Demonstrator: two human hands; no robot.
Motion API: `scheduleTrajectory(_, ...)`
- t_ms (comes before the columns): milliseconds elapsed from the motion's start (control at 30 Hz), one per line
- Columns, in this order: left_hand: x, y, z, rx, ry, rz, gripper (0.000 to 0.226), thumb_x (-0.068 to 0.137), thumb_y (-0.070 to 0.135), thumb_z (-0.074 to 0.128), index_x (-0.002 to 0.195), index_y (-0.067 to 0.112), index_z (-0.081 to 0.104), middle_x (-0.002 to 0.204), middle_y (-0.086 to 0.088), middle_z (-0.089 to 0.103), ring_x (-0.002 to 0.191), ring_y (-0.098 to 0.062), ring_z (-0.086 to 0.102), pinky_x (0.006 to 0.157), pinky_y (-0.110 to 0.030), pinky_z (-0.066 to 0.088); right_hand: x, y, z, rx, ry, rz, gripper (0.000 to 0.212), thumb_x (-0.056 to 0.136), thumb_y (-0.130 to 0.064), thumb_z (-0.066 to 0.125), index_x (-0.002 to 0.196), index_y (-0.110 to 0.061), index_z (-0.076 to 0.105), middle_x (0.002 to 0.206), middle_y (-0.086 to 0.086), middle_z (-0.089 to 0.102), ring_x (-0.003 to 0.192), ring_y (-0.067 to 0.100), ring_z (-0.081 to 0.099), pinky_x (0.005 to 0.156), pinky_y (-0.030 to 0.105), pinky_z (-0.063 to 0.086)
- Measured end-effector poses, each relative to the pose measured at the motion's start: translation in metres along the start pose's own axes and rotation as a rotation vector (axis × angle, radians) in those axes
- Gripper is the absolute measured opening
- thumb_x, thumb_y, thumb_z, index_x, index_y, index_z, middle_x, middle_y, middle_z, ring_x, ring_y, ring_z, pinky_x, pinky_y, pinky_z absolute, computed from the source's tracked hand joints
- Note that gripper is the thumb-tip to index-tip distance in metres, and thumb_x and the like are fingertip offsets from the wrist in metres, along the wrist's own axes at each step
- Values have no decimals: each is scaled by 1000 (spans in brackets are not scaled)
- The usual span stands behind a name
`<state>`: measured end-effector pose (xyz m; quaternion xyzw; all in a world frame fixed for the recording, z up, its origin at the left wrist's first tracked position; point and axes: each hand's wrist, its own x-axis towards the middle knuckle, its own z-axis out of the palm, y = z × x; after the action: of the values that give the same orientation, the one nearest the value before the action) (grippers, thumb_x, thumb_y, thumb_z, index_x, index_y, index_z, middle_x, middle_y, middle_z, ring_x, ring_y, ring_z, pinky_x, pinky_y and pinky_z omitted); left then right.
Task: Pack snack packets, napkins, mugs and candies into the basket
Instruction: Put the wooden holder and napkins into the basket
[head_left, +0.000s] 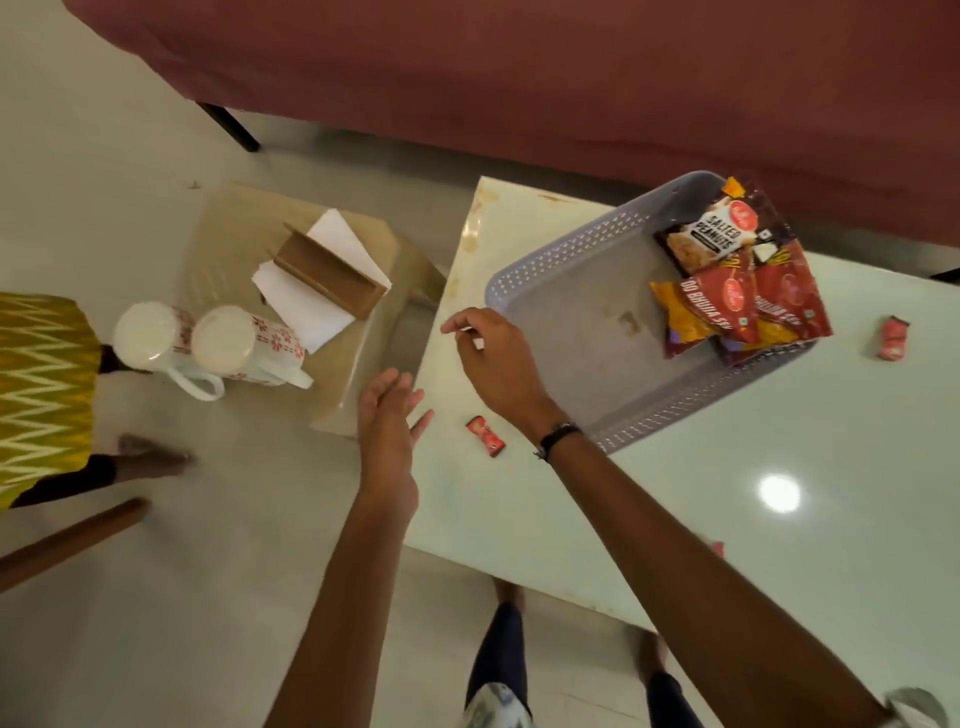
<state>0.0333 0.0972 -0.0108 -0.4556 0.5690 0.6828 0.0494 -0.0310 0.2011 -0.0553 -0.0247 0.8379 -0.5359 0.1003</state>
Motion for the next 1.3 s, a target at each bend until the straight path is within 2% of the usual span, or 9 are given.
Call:
scheduleTrajectory(133, 56, 37, -1, 40, 33, 52, 42, 94, 10, 48, 134, 19, 39, 139, -5, 43, 123, -19, 47, 105, -40, 43, 45, -21, 51, -92, -91, -86, 32, 86, 3, 46, 110, -9, 64, 126, 11, 58, 118, 27, 53, 100, 35, 45)
scheduleTrajectory(267, 94, 52, -3, 76, 21, 79, 46, 95, 11, 48, 134, 33, 36, 107, 16, 45, 99, -2, 52, 97, -30, 44, 84, -28, 89, -347, -204, -155, 41, 89, -3, 52, 128, -17, 57, 149, 8, 38, 136, 28, 36, 104, 38, 42)
scheduleTrajectory(433, 121, 57, -13, 84, 32, 49, 43, 93, 12, 47, 127, 37, 42, 115, 13, 48, 120, -17, 50, 105, -38, 42, 107, -28, 109, -528, -315, -152, 41, 88, -3, 54, 128, -9, 55, 151, 7, 34, 130, 27, 43, 96, 38, 50)
scheduleTrajectory(700, 111, 64, -11, 132, 5, 174, 53, 96, 32, 47, 145, 26, 26, 150, 0, 34, 135, -18, 37, 111, -42, 37, 84, -39, 103, -373, -142, -163, 48, 87, 4, 58, 134, -2, 48, 142, 14, 47, 124, 29, 52, 103, 31, 43)
scheduleTrajectory(867, 68, 61, 24, 271, -67, 353, 58, 97, 32, 45, 148, 27, 18, 127, 22, 35, 112, 8, 45, 89, -8, 42, 40, -39, 54, -197, 69, -91, 39, 96, -7, 49, 134, -9, 49, 140, 8, 51, 119, 23, 55, 100, 25, 44)
scheduleTrajectory(1000, 34, 40, 64, 366, -168, 438, 60, 94, 15, 48, 148, 21, 23, 128, 14, 48, 119, -13, 55, 98, -29, 46, 2, -18, -3, -206, 222, -67, 35, 93, -2, 50, 127, -5, 56, 133, 12, 57, 121, 16, 52, 102, 11, 35)
scheduleTrajectory(1100, 6, 19, 91, 505, -250, 404, 64, 93, 13, 46, 149, 25, 17, 126, 5, 59, 99, -17, 64, 84, -24, 50, -28, 2, -43, -261, 283, -48, 37, 88, 8, 52, 124, 2, 57, 129, 18, 58, 119, 15, 50, 103, 2, 30)
scheduleTrajectory(1200, -13, -4, 113, 581, -362, 377, 65, 94, 12, 45, 150, 22, 13, 123, -11, 63, 88, -14, 61, 65, -1, 42, -53, 27, -72, -351, 317, 14, 37, 87, 9, 57, 123, 0, 59, 130, 17, 58, 119, 20, 56, 103, 14, 37)
scheduleTrajectory(1300, -17, -22, 138, 608, -468, 324, 67, 93, 13, 46, 150, 19, 12, 133, -12, 57, 111, -22, 60, 87, -15, 45, -65, 57, -89, -415, 374, 62, 34, 86, 12, 57, 117, 0, 63, 125, 17, 62, 111, 19, 61, 100, 20, 44)
